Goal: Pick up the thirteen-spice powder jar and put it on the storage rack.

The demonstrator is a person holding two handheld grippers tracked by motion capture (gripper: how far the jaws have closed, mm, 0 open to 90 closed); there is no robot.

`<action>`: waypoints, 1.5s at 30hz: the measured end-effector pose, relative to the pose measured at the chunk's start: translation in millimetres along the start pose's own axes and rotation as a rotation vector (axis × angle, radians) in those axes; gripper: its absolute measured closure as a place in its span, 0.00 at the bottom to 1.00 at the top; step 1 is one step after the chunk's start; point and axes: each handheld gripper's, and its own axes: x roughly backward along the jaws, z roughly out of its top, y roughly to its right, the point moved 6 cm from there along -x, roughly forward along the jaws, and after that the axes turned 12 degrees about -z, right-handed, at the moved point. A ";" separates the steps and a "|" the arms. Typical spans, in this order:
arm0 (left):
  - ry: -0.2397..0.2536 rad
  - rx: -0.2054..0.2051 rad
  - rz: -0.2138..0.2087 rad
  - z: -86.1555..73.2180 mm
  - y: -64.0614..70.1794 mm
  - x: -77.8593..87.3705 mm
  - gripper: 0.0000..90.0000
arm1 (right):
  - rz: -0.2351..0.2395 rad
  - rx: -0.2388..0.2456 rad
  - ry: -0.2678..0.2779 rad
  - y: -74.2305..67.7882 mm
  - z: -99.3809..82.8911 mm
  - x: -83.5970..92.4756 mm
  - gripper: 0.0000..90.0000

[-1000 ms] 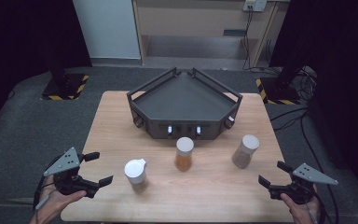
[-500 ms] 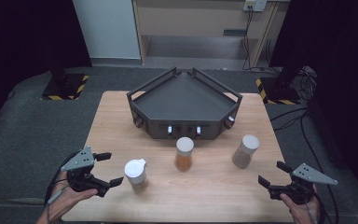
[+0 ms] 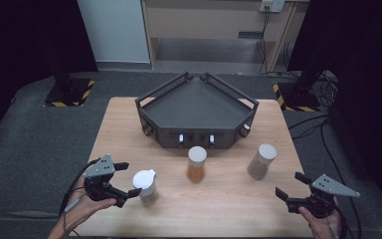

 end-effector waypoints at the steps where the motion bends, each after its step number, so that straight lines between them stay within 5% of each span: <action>1: -0.001 0.001 0.000 0.0 -0.5 -1.1 0.03 | 0.001 0.000 0.000 0.1 0.0 0.0 0.04; 15: -0.050 0.005 0.001 1.0 -2.8 -22.4 0.04 | -0.001 0.000 -0.002 -0.2 0.1 -0.2 0.04; 28: -0.070 0.000 0.044 -5.4 -0.1 -37.9 0.11 | -0.002 -0.003 -0.003 0.2 0.0 0.0 0.04; 39: -0.046 0.010 0.052 -14.3 -0.2 -45.6 0.17 | -0.002 -0.004 -0.004 0.3 0.0 -0.2 0.04; 45: -0.015 -0.005 0.052 -17.8 0.6 -45.8 0.30 | -0.002 -0.001 -0.006 -0.3 0.3 -0.4 0.04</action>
